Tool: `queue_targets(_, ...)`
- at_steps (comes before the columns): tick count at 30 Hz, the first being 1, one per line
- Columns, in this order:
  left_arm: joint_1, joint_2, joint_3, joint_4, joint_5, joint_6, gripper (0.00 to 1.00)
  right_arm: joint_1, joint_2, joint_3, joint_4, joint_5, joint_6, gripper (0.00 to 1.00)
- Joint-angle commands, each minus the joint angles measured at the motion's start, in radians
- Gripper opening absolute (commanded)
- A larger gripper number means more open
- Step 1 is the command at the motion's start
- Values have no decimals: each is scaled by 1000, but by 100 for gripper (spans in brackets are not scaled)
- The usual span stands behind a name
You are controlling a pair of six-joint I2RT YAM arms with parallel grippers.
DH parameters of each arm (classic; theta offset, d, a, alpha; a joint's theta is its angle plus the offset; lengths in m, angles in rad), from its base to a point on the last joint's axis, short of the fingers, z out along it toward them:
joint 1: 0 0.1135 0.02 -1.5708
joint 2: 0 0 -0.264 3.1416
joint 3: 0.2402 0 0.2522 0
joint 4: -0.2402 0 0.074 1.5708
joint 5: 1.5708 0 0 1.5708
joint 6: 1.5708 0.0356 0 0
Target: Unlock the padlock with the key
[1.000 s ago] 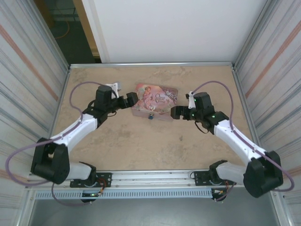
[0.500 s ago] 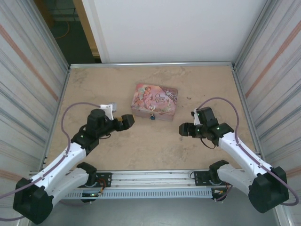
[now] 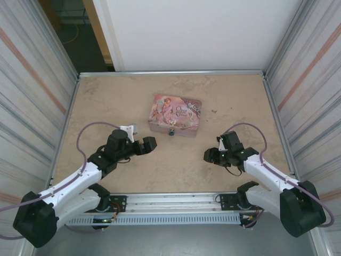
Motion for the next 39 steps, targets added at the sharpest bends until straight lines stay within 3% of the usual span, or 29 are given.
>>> queue_targets(1,-7,7,14,29,-15,-7,98,6,29,-11,93,-6,51,49)
queue_targets(13,-8,5,27,3,-29,4,98,5,131,-10,146,5,74,32)
queue_targets(29,-8,16,34,-6,-36,9,98,14,183,-16,183,-22,73,21)
queue_targets(39,-8,16,37,-23,-43,11,98,36,193,-12,196,-21,72,8)
